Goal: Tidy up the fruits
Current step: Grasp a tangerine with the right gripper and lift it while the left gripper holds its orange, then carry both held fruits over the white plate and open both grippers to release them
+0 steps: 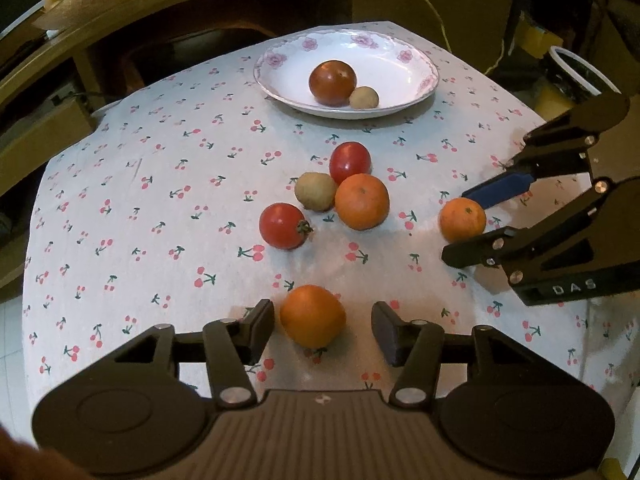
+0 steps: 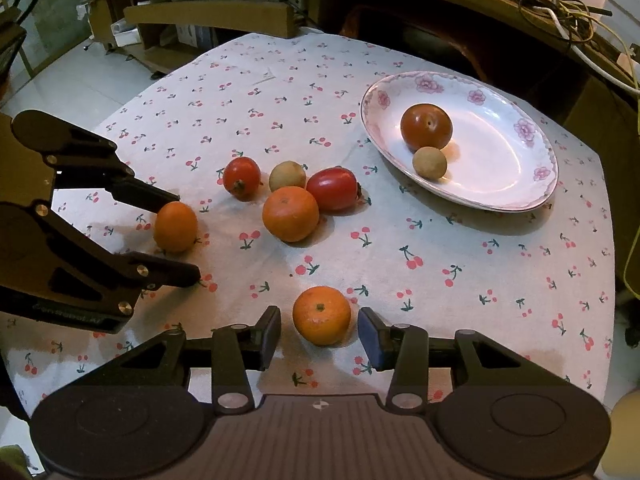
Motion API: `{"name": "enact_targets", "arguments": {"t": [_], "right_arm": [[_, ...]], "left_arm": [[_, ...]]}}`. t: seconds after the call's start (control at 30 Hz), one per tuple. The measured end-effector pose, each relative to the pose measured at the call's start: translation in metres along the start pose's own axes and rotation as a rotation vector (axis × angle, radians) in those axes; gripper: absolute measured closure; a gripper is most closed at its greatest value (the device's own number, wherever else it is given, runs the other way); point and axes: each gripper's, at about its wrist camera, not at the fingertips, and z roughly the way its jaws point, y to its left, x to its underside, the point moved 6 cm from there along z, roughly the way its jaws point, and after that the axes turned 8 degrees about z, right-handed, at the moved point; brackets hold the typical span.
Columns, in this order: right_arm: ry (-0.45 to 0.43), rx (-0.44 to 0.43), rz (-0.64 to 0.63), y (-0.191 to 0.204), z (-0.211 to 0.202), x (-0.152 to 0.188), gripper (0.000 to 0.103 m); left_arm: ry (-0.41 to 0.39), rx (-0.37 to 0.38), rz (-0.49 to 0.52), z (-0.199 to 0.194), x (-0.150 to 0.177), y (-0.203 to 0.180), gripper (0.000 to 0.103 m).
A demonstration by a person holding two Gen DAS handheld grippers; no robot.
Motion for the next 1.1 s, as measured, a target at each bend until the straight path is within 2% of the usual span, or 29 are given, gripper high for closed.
{"name": "enact_targets", "arguments": {"t": [0.17, 0.23, 0.37, 0.57, 0.8, 1.1], "right_arm": [[0.005, 0.006, 0.01, 0.001, -0.001, 0.0, 0.061], [0.004, 0.018, 0.014, 0.0, -0.001, 0.001, 0.071], [0.01, 0.027, 0.04, -0.002, -0.002, 0.001, 0.073], [0.002, 0.036, 0.051, -0.003, -0.005, 0.001, 0.073], [-0.05, 0.035, 0.068, -0.008, -0.016, -0.014, 0.073], [-0.111, 0.054, 0.123, -0.029, -0.028, -0.028, 0.073]], "left_arm": [[0.006, -0.01, -0.014, 0.0, -0.001, 0.0, 0.053], [0.01, -0.023, -0.009, -0.001, -0.002, -0.001, 0.056], [0.017, -0.042, -0.01, -0.001, -0.004, 0.0, 0.064], [0.015, -0.048, 0.001, 0.0, -0.006, -0.001, 0.064], [-0.04, -0.05, 0.004, -0.01, -0.017, 0.001, 0.064], [-0.103, -0.071, 0.037, -0.01, -0.054, -0.001, 0.064]]}}
